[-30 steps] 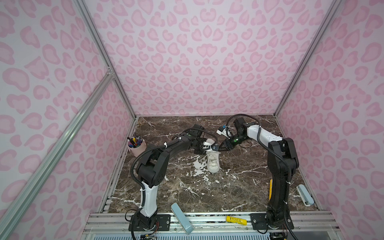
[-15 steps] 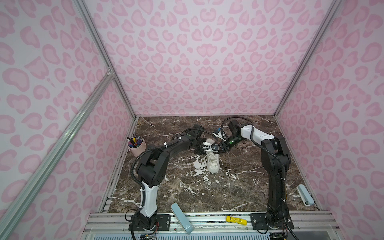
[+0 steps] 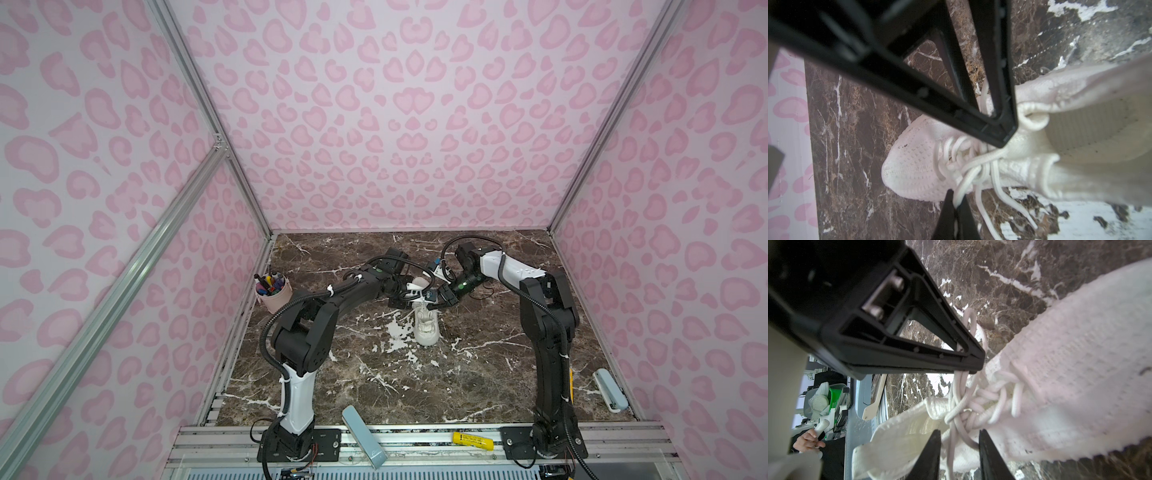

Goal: Tie the shoes

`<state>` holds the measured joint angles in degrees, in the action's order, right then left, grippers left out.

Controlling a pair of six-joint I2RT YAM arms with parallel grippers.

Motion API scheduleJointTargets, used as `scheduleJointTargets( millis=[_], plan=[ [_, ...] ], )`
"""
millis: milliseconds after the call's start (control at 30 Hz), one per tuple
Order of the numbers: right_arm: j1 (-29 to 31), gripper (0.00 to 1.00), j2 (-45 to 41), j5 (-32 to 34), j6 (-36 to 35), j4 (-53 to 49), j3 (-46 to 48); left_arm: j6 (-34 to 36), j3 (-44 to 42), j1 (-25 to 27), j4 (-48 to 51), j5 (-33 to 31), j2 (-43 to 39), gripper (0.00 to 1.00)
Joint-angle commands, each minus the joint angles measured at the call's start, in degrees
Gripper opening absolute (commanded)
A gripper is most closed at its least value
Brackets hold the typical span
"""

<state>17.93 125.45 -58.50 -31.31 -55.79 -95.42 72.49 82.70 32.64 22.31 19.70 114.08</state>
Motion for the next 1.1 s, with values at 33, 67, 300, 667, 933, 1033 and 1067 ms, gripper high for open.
scheduleJointTargets(
  millis=[33, 67, 300, 667, 933, 1033, 1067],
  plan=[
    [0.1, 0.26, 0.5, -0.9, -0.9, -2.1, -0.5, 0.3, -0.2, 0.0, -0.1, 0.8, -0.7, 0.03],
    [0.1, 0.24, 0.5, -0.9, -0.9, -2.1, -0.5, 0.3, -0.2, 0.0, 0.0, 0.7, -0.7, 0.03],
    [0.1, 0.24, 0.8, -0.9, -0.7, -2.0, -0.6, 0.3, -0.2, 0.0, -0.1, 0.7, -0.7, 0.03],
    [0.1, 0.27, 2.7, -3.8, -1.3, -3.8, -2.0, 0.4, -0.1, 0.0, 0.2, 0.4, -0.8, 0.03],
    [-0.3, 0.13, 1.6, -4.9, -1.4, -4.1, -1.2, 0.5, -0.2, 0.0, 0.5, 0.4, -0.9, 0.03],
    [-0.3, 0.09, 1.6, -4.5, -1.4, -4.2, -1.5, 0.5, -0.3, 0.0, 0.5, 0.2, -1.0, 0.03],
    [-0.3, 0.07, 1.6, -4.3, -1.3, -4.2, -1.4, 0.5, -0.3, 0.0, 0.6, 0.4, -1.0, 0.03]
  ],
)
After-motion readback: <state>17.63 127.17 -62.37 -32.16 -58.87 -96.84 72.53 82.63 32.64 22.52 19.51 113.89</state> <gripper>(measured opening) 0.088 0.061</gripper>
